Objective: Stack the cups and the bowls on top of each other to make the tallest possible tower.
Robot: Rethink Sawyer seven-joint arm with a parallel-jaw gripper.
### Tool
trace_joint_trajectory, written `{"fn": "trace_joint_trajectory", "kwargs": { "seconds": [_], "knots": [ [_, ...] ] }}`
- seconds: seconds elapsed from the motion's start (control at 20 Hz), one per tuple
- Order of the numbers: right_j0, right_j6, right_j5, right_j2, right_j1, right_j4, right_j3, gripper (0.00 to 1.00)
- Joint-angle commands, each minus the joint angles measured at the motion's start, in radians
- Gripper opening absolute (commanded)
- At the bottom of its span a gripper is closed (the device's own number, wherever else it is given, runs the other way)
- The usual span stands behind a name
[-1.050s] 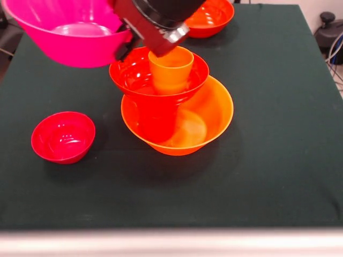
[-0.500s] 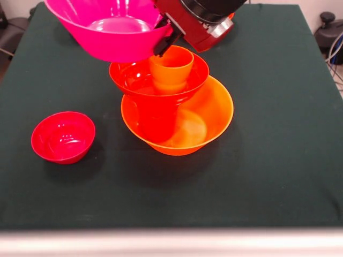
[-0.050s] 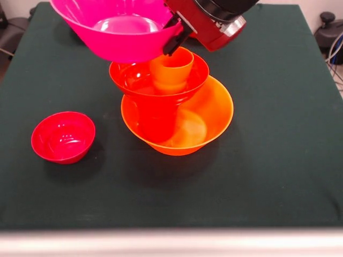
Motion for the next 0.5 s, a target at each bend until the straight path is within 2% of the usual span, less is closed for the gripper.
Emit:
{"fn": "trace_joint_trajectory", "kwargs": {
  "seconds": [0.05,0.25,0.5],
  "knots": [
    [-0.019,0.236,0.120,0.030,0.022,0.033,-0.057,0.00],
    [-0.012,0.286,0.146,0.003,0.057,0.062,-0.105,0.00],
    [-0.006,0.288,0.168,-0.018,0.064,0.081,-0.117,0.00]
  ]
}}
